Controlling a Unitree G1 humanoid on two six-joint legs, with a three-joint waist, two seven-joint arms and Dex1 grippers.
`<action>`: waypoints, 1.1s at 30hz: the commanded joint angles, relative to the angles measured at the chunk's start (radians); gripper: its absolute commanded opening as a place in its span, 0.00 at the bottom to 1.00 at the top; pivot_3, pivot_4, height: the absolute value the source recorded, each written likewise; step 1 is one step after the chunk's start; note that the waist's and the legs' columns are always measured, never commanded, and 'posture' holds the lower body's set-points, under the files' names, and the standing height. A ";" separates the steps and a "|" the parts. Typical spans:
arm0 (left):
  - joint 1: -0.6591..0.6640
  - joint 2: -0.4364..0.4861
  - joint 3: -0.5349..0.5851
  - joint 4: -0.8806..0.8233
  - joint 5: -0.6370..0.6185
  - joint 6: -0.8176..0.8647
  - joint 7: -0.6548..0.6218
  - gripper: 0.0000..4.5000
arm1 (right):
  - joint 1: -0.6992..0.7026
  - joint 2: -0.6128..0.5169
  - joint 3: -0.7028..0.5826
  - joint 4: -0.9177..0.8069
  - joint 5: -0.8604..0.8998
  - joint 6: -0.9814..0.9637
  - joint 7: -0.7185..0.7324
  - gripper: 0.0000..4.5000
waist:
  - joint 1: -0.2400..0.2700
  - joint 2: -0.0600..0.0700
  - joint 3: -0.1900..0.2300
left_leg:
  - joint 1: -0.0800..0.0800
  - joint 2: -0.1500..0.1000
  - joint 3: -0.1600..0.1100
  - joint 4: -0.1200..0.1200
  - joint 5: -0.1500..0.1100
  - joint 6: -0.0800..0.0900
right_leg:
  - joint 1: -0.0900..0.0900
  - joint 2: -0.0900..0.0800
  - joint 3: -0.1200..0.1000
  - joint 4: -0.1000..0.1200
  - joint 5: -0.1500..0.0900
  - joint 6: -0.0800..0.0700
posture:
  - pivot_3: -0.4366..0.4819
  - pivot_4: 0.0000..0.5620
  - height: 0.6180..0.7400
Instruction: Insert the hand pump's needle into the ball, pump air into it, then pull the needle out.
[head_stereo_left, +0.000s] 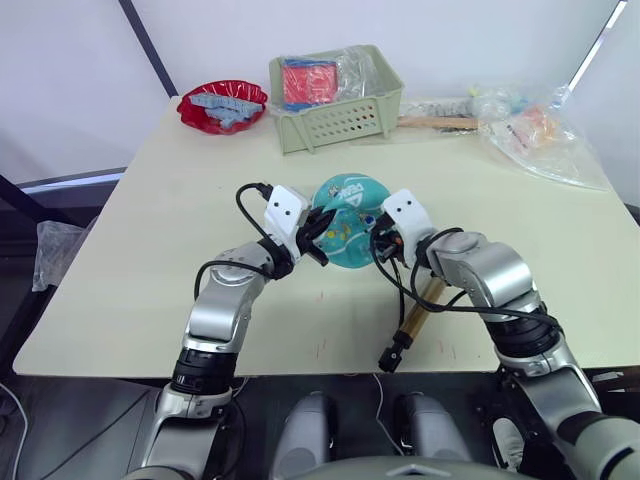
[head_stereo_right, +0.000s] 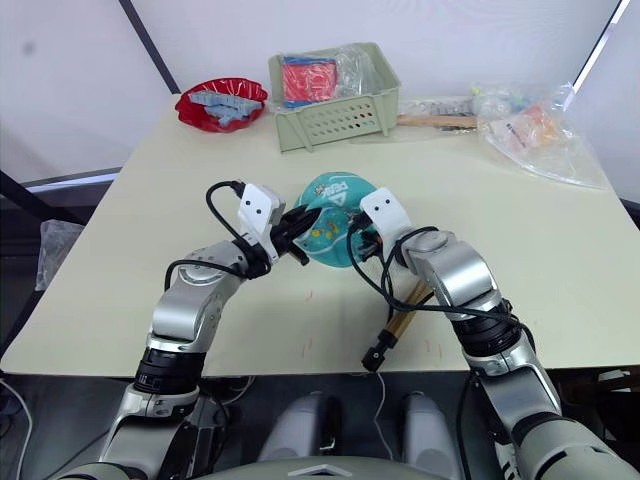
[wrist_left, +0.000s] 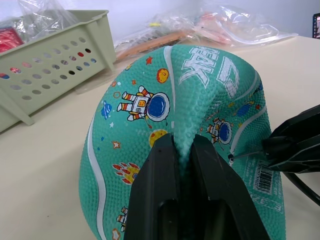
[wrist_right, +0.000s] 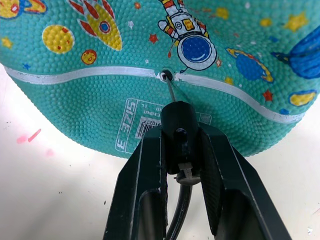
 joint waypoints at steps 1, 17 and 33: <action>0.015 -0.015 -0.055 0.008 -0.001 0.018 -0.018 0.00 | -0.046 0.015 0.008 -0.003 0.005 0.016 -0.002 0.08 | 0.000 0.000 0.000 | 0.000 0.000 0.000 0.000 0.000 0.000 | 0.000 0.000 0.000 0.000 0.000 0.000 | 0.48 0.27 0.98; 0.033 -0.034 -0.059 0.011 0.003 0.022 -0.022 0.00 | -0.168 0.034 0.119 0.119 -0.008 0.017 0.027 0.08 | -0.018 0.000 0.000 | 0.001 0.001 0.000 0.000 0.000 0.000 | 0.000 -0.001 0.000 0.000 0.000 0.000 | 0.48 0.27 0.98; 0.039 -0.051 -0.035 0.015 -0.016 0.043 -0.024 0.00 | -0.221 0.055 0.201 0.254 -0.057 -0.045 0.080 0.08 | -0.023 -0.002 -0.006 | 0.002 0.004 0.000 0.000 0.000 0.000 | -0.001 -0.001 -0.002 0.000 0.001 -0.002 | 0.48 0.27 0.98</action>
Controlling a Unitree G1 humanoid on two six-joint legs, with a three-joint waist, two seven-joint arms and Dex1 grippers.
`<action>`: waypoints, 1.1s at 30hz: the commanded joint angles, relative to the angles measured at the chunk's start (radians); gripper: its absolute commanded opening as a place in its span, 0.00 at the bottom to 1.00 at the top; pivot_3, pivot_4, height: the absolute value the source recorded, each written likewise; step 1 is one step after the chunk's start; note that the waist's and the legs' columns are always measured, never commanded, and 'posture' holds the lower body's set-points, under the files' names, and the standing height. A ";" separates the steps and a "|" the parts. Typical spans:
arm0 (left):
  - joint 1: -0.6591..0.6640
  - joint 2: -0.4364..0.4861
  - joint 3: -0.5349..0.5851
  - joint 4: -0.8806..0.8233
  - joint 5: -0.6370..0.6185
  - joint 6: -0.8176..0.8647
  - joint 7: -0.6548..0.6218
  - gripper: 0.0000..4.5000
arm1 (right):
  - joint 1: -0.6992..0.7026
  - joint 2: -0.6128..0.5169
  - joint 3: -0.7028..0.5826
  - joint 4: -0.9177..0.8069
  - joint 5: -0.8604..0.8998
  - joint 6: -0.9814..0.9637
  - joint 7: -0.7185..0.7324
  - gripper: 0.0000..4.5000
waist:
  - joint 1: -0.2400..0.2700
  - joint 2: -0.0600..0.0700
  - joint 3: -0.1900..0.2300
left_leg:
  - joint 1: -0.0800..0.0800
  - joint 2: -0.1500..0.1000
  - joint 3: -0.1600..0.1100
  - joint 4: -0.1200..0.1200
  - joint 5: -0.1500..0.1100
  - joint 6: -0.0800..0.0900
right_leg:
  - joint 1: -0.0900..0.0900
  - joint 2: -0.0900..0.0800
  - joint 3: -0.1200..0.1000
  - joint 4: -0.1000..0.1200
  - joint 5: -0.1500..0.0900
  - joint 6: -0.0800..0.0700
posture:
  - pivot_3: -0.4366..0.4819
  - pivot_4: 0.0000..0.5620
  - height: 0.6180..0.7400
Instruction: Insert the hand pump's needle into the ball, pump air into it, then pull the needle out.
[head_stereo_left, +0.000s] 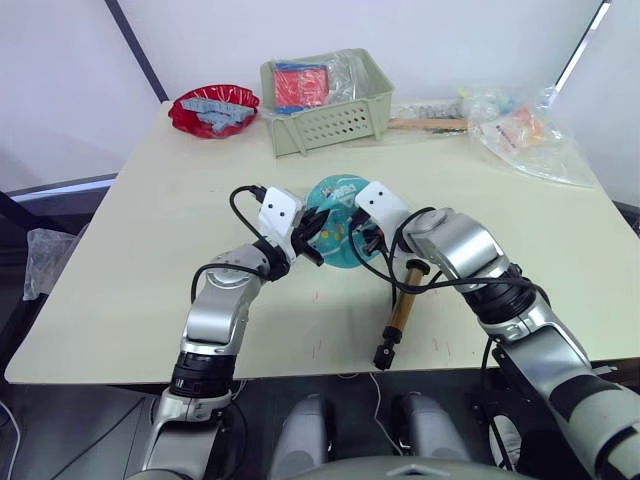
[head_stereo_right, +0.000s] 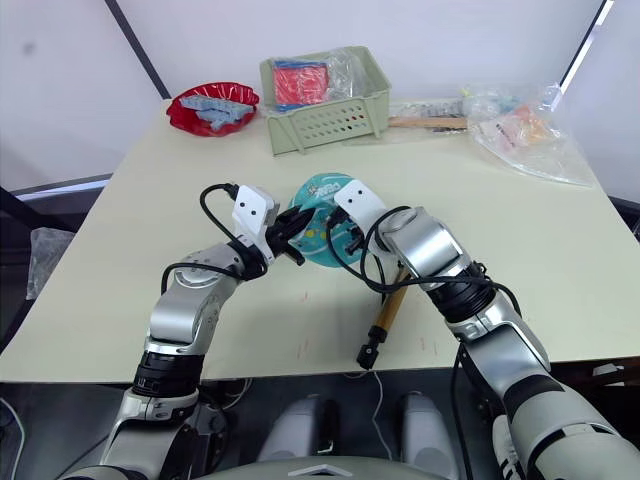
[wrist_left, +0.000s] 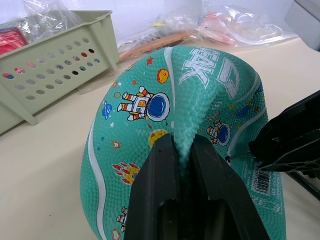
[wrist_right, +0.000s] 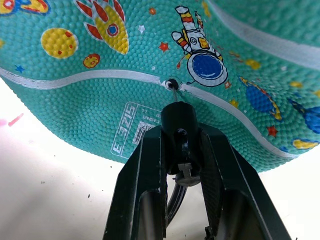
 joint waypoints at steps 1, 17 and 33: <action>0.020 -0.030 -0.066 0.017 -0.033 0.039 -0.036 0.00 | -0.022 0.048 0.034 0.053 -0.009 -0.061 0.007 0.08 | -0.001 0.000 -0.001 | 0.000 0.000 0.000 0.000 0.000 0.000 | 0.000 0.000 0.000 0.000 0.000 0.000 | 0.48 0.27 0.98; 0.041 -0.041 -0.081 0.010 -0.033 0.048 -0.054 0.00 | -0.037 0.121 0.017 0.125 -0.054 -0.097 0.029 0.08 | -0.020 0.001 -0.010 | 0.001 0.002 -0.001 -0.002 -0.003 -0.004 | 0.000 -0.012 -0.012 -0.001 0.001 -0.002 | 0.48 0.27 0.98; 0.050 -0.042 -0.085 0.009 -0.032 0.051 -0.063 0.00 | -0.027 0.188 -0.038 0.158 -0.059 -0.084 0.031 0.08 | -0.024 0.002 -0.011 | 0.001 0.003 -0.002 -0.003 -0.003 -0.005 | 0.000 -0.017 -0.022 -0.002 0.000 -0.001 | 0.48 0.27 0.98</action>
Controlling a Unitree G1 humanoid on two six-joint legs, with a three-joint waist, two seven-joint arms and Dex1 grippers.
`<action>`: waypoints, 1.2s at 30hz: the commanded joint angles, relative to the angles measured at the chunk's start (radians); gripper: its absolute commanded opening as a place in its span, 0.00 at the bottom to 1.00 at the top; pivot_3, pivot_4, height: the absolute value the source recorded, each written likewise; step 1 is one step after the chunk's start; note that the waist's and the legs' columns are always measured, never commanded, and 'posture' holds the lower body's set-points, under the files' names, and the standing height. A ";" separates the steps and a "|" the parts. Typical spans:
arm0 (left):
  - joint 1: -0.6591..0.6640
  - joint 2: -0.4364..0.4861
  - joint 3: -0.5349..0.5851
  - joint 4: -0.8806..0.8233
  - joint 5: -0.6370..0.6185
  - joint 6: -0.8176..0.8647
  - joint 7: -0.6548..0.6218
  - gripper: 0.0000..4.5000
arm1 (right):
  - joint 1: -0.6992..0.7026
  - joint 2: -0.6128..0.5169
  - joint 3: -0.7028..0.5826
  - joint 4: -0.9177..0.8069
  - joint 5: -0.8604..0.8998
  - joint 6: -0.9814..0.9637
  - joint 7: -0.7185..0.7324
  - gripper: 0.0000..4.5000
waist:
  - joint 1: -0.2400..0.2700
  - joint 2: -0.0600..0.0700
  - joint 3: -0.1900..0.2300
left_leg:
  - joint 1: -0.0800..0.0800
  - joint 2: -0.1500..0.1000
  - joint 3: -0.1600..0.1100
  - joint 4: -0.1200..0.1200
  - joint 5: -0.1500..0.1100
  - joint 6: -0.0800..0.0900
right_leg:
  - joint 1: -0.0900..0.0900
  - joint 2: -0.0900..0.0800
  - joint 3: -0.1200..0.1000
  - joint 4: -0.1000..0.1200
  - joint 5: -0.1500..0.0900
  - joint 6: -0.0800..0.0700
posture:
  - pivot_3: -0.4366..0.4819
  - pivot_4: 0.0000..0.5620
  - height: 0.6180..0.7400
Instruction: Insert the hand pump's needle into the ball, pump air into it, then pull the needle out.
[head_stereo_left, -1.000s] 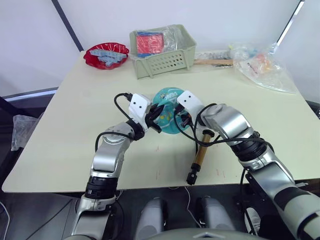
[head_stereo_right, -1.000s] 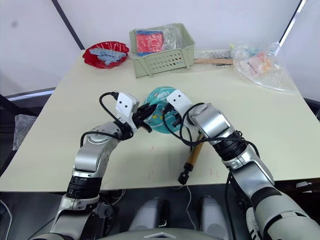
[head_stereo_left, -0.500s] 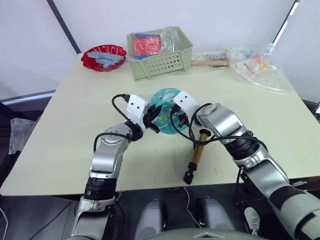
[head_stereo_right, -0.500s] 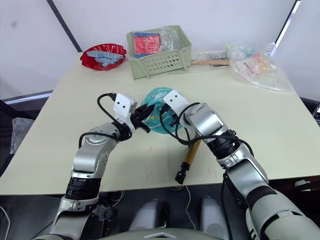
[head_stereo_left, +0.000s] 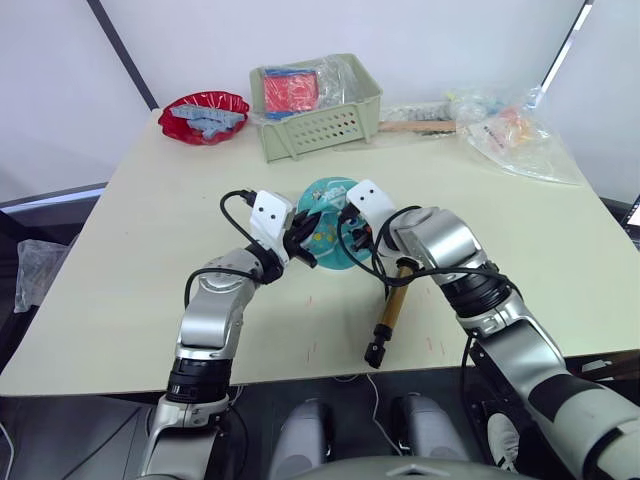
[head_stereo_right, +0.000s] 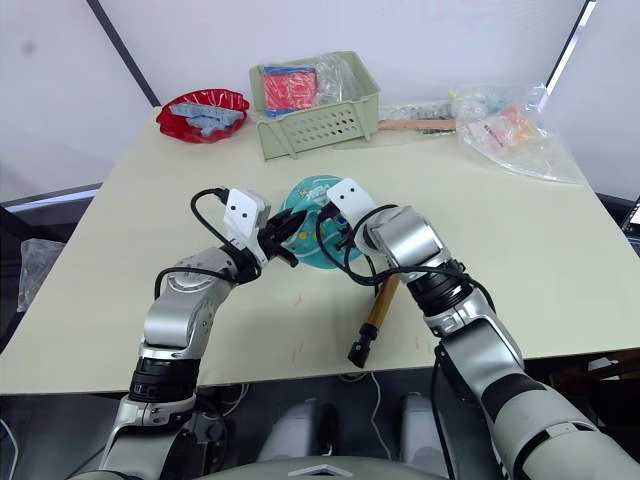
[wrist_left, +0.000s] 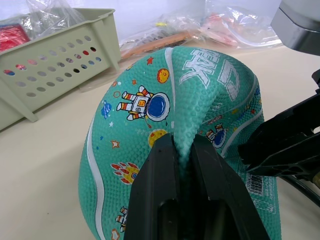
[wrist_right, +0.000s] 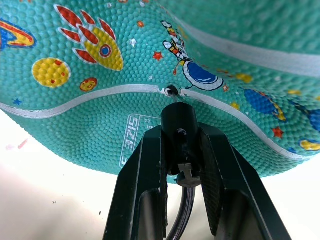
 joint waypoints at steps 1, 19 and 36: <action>0.024 -0.038 -0.120 0.016 -0.031 0.039 -0.063 0.00 | -0.004 0.050 0.057 0.009 0.016 -0.051 0.018 0.08 | 0.000 0.000 0.000 | 0.000 0.000 0.000 0.000 0.000 0.000 | 0.000 0.000 0.000 0.000 0.000 0.000 | 0.48 0.27 0.98; 0.028 -0.032 -0.120 0.009 -0.031 0.048 -0.068 0.00 | 0.011 0.001 0.195 0.026 -0.098 -0.158 0.080 0.08 | 0.002 0.005 0.001 | 0.000 0.002 -0.005 -0.002 0.000 0.000 | 0.000 -0.021 -0.042 -0.001 0.000 0.001 | 0.48 0.27 0.98; 0.033 -0.033 -0.116 0.005 -0.028 0.053 -0.066 0.00 | 0.038 0.019 0.205 0.096 -0.174 -0.238 0.100 0.08 | 0.003 0.010 -0.002 | 0.001 0.006 -0.008 -0.002 0.000 0.000 | 0.001 -0.029 -0.065 -0.002 0.000 0.001 | 0.48 0.27 0.98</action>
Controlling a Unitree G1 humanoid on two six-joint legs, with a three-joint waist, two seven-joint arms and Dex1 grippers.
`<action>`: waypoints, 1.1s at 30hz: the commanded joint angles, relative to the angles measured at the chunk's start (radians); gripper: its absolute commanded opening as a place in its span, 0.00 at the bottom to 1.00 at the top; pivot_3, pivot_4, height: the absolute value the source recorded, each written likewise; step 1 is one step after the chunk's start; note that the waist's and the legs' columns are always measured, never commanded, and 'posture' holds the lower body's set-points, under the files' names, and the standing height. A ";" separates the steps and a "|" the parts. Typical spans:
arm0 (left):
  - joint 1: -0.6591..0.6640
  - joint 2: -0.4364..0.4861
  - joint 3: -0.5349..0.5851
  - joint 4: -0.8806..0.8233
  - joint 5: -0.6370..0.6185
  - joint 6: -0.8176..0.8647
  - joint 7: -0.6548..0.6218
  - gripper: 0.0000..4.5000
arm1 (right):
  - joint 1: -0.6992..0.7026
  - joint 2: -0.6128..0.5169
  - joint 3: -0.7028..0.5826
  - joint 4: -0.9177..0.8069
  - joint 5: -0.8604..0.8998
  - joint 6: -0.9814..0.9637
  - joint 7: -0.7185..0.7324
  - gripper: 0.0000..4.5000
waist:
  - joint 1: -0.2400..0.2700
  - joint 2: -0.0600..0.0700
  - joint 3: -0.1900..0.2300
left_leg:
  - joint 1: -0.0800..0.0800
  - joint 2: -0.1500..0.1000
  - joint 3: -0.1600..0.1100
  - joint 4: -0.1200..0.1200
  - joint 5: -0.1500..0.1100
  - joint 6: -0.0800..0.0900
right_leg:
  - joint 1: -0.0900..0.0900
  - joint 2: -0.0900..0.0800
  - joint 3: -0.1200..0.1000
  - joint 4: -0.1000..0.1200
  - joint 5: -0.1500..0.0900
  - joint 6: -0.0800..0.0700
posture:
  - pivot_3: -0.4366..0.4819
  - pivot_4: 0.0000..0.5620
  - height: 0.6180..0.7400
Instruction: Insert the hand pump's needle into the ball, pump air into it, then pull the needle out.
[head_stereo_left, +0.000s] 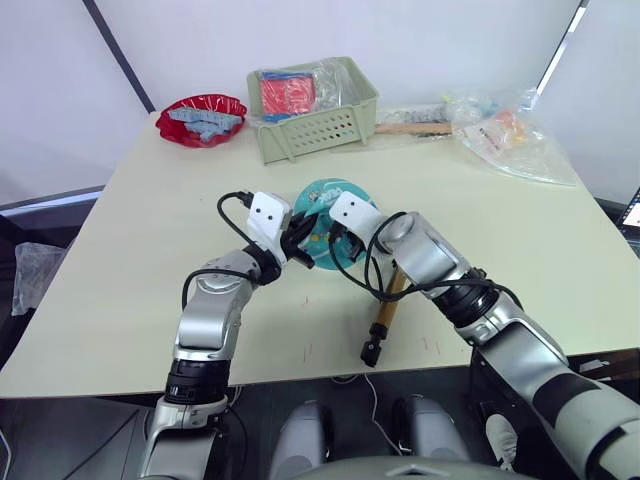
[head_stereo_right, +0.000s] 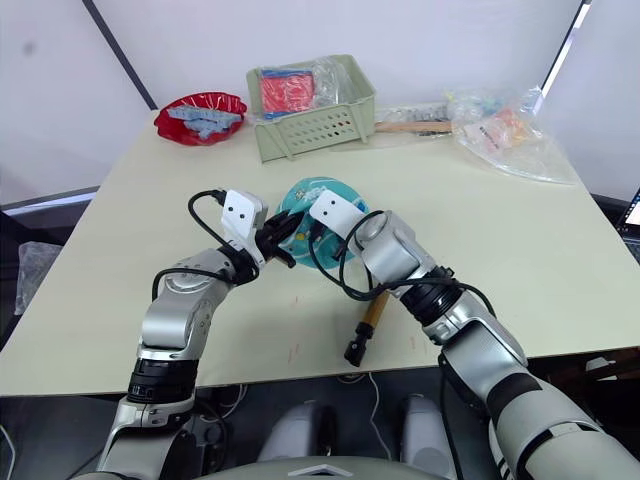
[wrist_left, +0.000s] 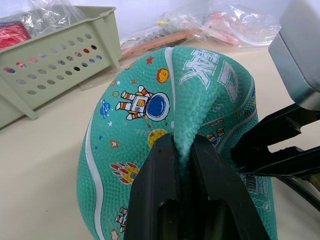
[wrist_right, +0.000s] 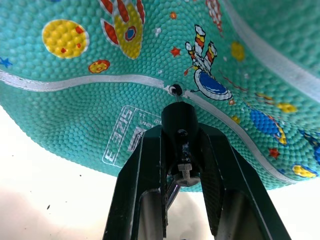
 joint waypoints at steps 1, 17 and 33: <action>0.025 -0.034 -0.128 0.007 -0.030 0.037 -0.066 0.00 | 0.032 0.047 0.003 0.031 0.022 -0.034 0.004 0.08 | 0.001 0.000 0.000 | 0.000 0.000 0.000 0.000 0.000 0.000 | 0.000 -0.001 -0.002 0.000 0.000 0.000 | 0.48 0.27 0.98; 0.020 -0.032 -0.113 0.024 -0.019 0.026 -0.069 0.00 | 0.105 -0.039 -0.105 -0.226 0.088 0.012 0.092 0.08 | 0.025 0.008 0.010 | -0.004 -0.001 -0.001 -0.004 0.000 -0.001 | 0.000 -0.003 -0.014 -0.005 0.001 -0.001 | 0.48 0.27 0.98; 0.020 -0.025 -0.111 0.031 -0.013 0.015 -0.074 0.00 | 0.159 -0.161 -0.099 -0.351 0.109 0.012 0.126 0.08 | 0.044 0.009 0.013 | -0.015 -0.008 -0.013 -0.007 0.004 0.001 | -0.001 -0.002 -0.023 -0.014 0.003 0.002 | 0.48 0.27 0.98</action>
